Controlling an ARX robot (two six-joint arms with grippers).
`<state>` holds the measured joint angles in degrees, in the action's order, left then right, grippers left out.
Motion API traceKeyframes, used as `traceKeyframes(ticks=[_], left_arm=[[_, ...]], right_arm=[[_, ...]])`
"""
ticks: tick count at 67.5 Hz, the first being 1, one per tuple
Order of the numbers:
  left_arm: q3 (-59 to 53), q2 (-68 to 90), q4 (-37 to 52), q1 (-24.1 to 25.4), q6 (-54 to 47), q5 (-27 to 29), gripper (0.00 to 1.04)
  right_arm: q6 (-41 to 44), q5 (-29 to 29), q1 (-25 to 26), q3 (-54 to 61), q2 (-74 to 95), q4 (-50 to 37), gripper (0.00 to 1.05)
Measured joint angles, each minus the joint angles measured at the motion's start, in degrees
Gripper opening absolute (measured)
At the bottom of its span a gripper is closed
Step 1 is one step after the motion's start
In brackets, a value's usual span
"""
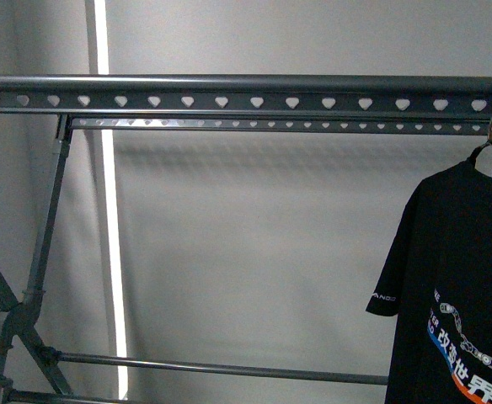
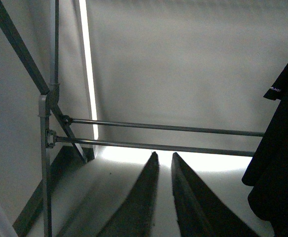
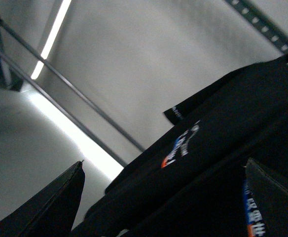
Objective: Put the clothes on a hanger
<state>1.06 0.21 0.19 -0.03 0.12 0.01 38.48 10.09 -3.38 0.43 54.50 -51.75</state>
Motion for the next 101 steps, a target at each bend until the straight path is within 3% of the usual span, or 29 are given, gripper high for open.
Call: traceKeyframes(ticks=[9, 19, 21, 25, 29, 31, 44, 62, 85, 90, 101], left_arm=[[0.00, -0.02, -0.07, 0.00, 0.00, 0.02, 0.51], [0.00, 0.00, -0.07, 0.00, 0.00, 0.02, 0.77], [0.00, 0.00, -0.07, 0.00, 0.00, 0.02, 0.85], [0.00, 0.00, -0.07, 0.00, -0.02, 0.02, 1.00], [0.00, 0.00, -0.07, 0.00, 0.00, 0.04, 0.98], [0.00, 0.00, -0.07, 0.00, 0.00, 0.04, 0.98], [0.00, 0.00, -0.07, 0.00, 0.00, 0.02, 0.98], [0.00, 0.00, -0.07, 0.00, 0.00, 0.02, 0.98], [0.00, 0.00, -0.07, 0.00, 0.00, 0.02, 0.98], [0.00, 0.00, -0.07, 0.00, 0.00, 0.07, 0.98], [0.00, 0.00, -0.07, 0.00, 0.00, 0.02, 0.98]], right_arm=[[-12.28, -8.87, -1.60, 0.02, 2.97, -7.96, 0.76], [-25.66, -10.01, 2.23, 0.02, -5.62, -0.85, 0.49], [-28.37, -10.12, 2.86, 0.02, -8.15, 1.51, 0.51], [-33.57, -10.05, 3.15, 0.02, -13.57, 6.21, 0.69], [-35.91, -10.05, 3.21, 0.02, -16.20, 8.31, 0.85], [-36.52, -10.05, 3.23, 0.02, -17.35, 9.31, 0.82], [-37.48, -10.05, 3.26, -0.04, -28.87, 22.62, 0.46], [-37.46, -10.01, 3.26, -0.61, -38.36, 33.99, 0.01], [-37.55, -10.03, 3.26, -0.63, -44.61, 41.62, 0.02], [-37.59, -10.03, 3.26, -0.72, -52.04, 50.99, 0.02], [-37.70, -10.03, 3.26, -0.72, -54.25, 51.63, 0.02]])
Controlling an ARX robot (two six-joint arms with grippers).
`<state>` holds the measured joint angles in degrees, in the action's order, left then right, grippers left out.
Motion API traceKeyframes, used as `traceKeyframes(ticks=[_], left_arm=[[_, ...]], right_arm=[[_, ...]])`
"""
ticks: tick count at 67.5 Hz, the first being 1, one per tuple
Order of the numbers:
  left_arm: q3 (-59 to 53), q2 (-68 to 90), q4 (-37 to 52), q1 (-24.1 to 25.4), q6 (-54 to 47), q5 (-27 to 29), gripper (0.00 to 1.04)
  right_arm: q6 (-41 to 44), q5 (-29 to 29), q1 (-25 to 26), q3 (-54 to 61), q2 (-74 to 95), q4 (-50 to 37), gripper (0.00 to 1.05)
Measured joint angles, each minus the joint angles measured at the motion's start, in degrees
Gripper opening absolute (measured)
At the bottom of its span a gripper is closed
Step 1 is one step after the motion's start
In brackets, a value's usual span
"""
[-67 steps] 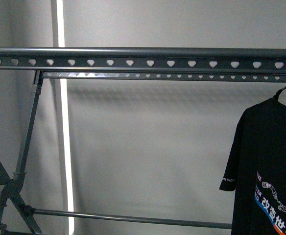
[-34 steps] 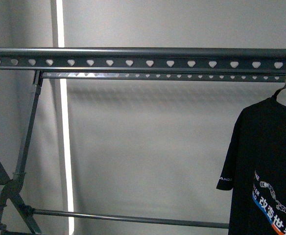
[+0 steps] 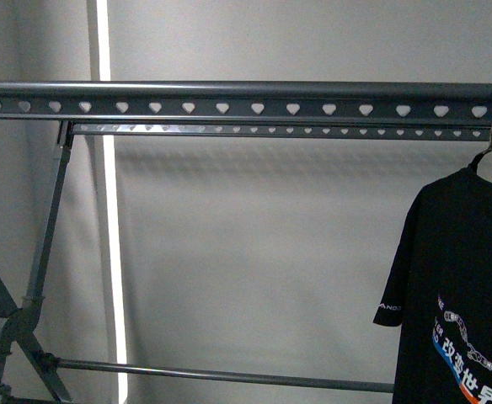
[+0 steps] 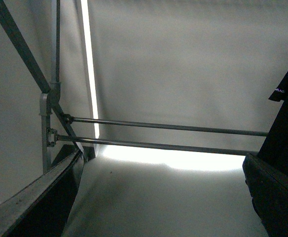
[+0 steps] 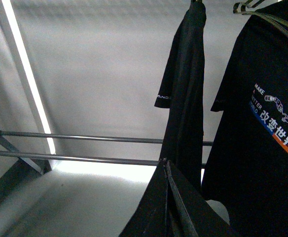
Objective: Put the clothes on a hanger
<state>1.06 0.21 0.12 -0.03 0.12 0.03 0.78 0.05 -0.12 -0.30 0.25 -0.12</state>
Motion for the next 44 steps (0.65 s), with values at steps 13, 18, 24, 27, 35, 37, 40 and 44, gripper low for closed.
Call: traceKeyframes(ticks=[13, 18, 24, 27, 35, 37, 40, 44], left_arm=[[0.00, 0.00, 0.00, 0.00, 0.00, 0.00, 0.98], [0.00, 0.00, 0.00, 0.00, 0.00, 0.00, 0.98], [0.00, 0.00, 0.00, 0.00, 0.00, 0.00, 0.98], [0.00, 0.00, 0.00, 0.00, 0.00, 0.02, 0.98], [0.00, 0.00, 0.00, 0.00, 0.00, 0.00, 0.98], [0.00, 0.00, 0.00, 0.00, 0.00, 0.00, 0.98], [0.00, 0.00, 0.00, 0.00, 0.00, 0.02, 0.98], [0.00, 0.00, 0.00, 0.00, 0.00, 0.00, 0.98]], right_arm=[[0.00, 0.02, 0.00, 0.00, 0.00, 0.02, 0.10], [0.00, 0.00, 0.00, 0.00, 0.00, 0.02, 0.22], [0.00, 0.00, 0.00, 0.00, 0.00, 0.02, 0.38], [0.00, 0.00, 0.00, 0.00, 0.00, 0.02, 0.46], [0.00, 0.02, 0.00, 0.00, 0.00, 0.02, 0.71], [0.00, 0.00, 0.00, 0.00, 0.00, 0.02, 0.76], [0.00, 0.00, 0.00, 0.00, 0.00, 0.02, 0.83], [0.00, 0.00, 0.00, 0.00, 0.00, 0.02, 0.96]])
